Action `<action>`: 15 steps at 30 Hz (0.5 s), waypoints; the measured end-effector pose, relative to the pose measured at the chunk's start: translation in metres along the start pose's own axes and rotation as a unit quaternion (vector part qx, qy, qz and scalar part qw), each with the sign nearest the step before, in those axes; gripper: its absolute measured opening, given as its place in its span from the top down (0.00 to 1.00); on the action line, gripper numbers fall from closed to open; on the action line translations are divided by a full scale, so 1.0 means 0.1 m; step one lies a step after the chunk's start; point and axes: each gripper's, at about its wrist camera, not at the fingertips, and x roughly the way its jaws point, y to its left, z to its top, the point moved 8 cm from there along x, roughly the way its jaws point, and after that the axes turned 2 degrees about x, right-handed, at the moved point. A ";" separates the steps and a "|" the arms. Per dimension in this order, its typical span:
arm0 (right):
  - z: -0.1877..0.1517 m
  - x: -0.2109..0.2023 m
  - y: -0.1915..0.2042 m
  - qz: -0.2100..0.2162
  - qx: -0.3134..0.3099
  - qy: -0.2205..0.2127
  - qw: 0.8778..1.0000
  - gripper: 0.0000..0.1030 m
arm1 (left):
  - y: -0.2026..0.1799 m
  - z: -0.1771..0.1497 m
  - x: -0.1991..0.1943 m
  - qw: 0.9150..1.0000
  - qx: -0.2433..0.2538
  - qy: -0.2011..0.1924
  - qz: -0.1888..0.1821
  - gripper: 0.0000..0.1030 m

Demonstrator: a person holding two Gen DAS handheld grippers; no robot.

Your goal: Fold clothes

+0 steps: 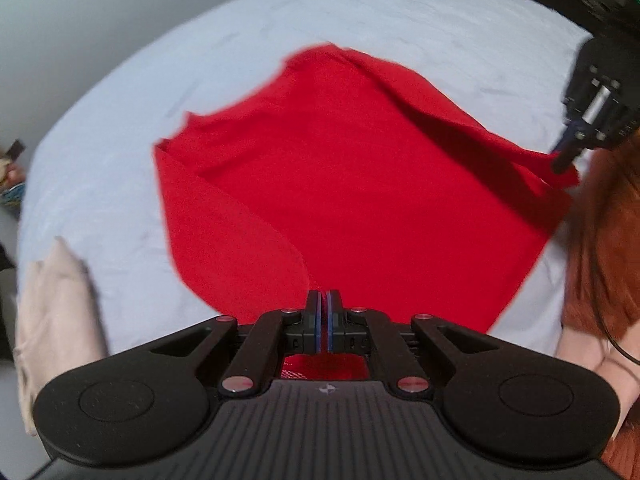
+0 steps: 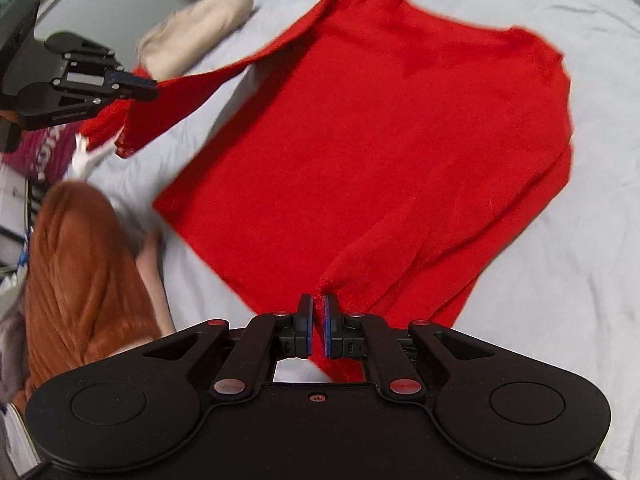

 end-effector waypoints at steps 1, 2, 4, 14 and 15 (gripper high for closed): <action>-0.02 0.07 0.00 -0.001 0.001 0.006 1.000 0.95 | -0.06 -0.02 0.05 1.000 0.002 0.004 -0.004 0.98; -0.04 0.13 0.00 -0.003 0.001 0.012 1.000 0.95 | -0.13 -0.04 0.09 1.000 0.000 0.008 -0.009 0.98; -0.08 0.24 0.00 -0.005 0.000 0.023 1.000 0.95 | -0.23 -0.07 0.22 1.000 0.002 0.019 -0.018 0.98; -0.14 0.62 -0.02 -0.007 0.009 0.064 0.998 0.95 | -0.48 -0.24 0.70 0.996 0.015 0.082 -0.043 0.97; -0.15 0.67 -0.02 -0.006 0.010 0.071 0.997 0.95 | -0.51 -0.27 0.74 0.995 0.016 0.090 -0.051 0.97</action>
